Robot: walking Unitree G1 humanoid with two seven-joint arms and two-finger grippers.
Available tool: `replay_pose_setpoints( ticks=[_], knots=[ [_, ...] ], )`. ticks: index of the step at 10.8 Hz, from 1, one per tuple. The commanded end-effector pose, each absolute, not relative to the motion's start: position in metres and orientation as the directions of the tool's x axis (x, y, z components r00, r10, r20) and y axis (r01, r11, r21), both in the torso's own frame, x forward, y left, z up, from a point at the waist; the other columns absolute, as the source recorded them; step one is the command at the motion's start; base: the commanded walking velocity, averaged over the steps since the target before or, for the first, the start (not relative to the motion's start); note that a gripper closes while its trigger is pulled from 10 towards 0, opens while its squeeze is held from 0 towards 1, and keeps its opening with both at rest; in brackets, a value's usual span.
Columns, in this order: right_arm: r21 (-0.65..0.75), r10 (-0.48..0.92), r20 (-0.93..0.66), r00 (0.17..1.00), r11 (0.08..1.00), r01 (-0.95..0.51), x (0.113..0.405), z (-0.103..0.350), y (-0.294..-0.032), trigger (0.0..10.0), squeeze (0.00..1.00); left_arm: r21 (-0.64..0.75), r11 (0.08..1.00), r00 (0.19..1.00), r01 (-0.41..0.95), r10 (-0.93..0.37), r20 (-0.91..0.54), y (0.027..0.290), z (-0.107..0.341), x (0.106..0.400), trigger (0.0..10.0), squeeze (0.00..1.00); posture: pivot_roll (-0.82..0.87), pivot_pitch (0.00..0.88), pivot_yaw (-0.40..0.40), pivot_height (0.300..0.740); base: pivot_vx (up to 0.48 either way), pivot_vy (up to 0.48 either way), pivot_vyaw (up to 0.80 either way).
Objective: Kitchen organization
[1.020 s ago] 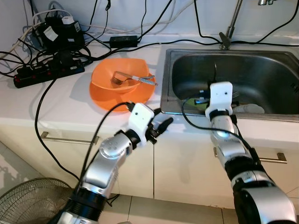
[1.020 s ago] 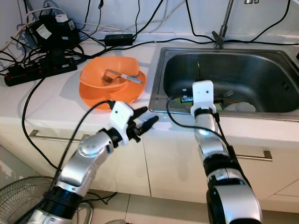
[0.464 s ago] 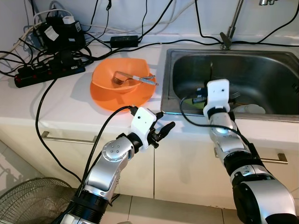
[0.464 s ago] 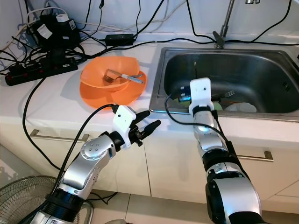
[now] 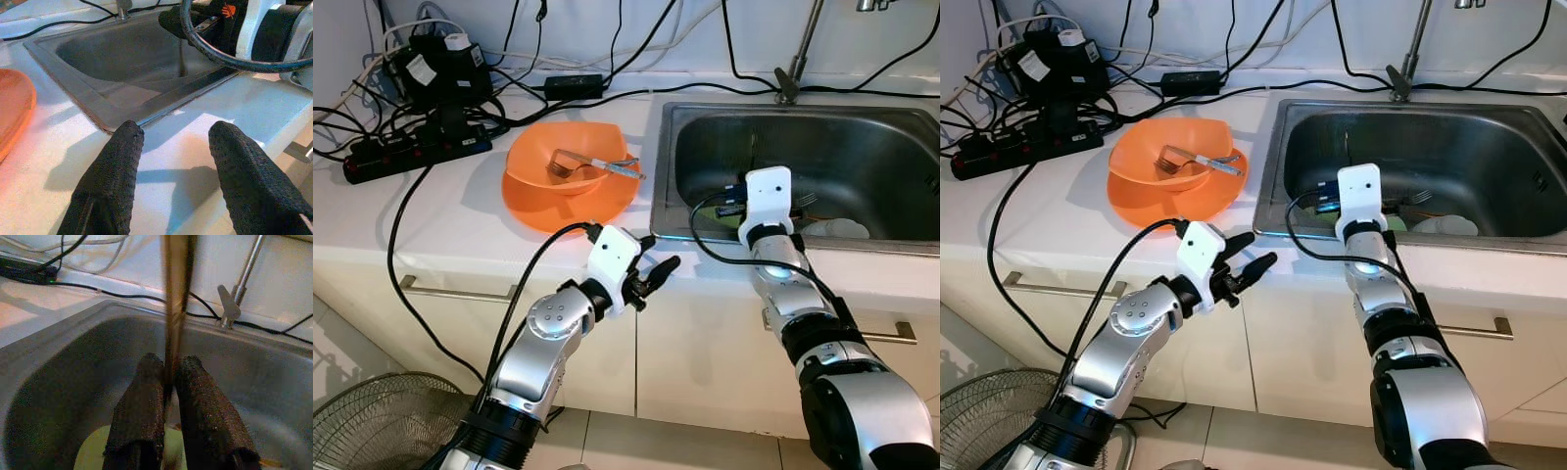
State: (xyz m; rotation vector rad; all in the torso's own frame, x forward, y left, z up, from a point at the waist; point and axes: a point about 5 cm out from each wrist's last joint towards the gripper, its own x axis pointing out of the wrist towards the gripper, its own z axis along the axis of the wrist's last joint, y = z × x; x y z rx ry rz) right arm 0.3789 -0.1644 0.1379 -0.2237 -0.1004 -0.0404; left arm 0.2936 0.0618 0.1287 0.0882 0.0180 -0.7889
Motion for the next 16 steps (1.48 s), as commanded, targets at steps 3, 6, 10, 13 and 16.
replay_pose_setpoints(
  ticks=[3, 6, 10, 13, 16],
  knots=[
    [-0.218, -0.029, 0.101, 0.994, 0.975, 0.050, 0.383, 0.143, -0.164, 10.0, 0.20, 0.077, 0.704, 0.708, 0.706, -0.703, -0.068, 0.064, 0.125, 0.293, 10.0, 0.00, 0.11, 0.000, 0.062, 0.740, 0.000, 0.000, 0.00],
    [-0.206, -0.031, 0.162, 0.986, 0.976, 0.065, 0.385, 0.155, -0.164, 10.0, 0.00, 0.086, 0.708, 0.713, 0.701, -0.698, -0.065, 0.064, 0.126, 0.294, 10.0, 0.00, 0.10, 0.000, 0.061, 0.740, 0.000, 0.000, 0.00],
    [-0.095, -0.005, 0.405, 0.914, 0.994, 0.047, 0.378, 0.193, -0.152, 10.0, 0.00, 0.104, 0.722, 0.728, 0.684, -0.684, -0.049, 0.064, 0.127, 0.296, 10.0, 0.00, 0.09, 0.000, 0.058, 0.740, 0.000, 0.000, 0.00],
    [-0.087, 0.010, 0.430, 0.903, 0.996, 0.031, 0.363, 0.187, -0.145, 10.0, 0.00, 0.112, 0.727, 0.734, 0.677, -0.678, -0.040, 0.063, 0.128, 0.298, 10.0, 0.00, 0.08, 0.000, 0.054, 0.740, 0.000, 0.000, 0.00],
    [-0.104, 0.043, 0.380, 0.924, 0.995, -0.003, 0.344, 0.166, -0.140, 10.0, 0.00, 0.119, 0.752, 0.759, 0.649, -0.651, -0.025, 0.066, 0.127, 0.300, 10.0, 0.00, 0.08, 0.000, 0.050, 0.740, 0.000, 0.000, 0.00]
  ],
)
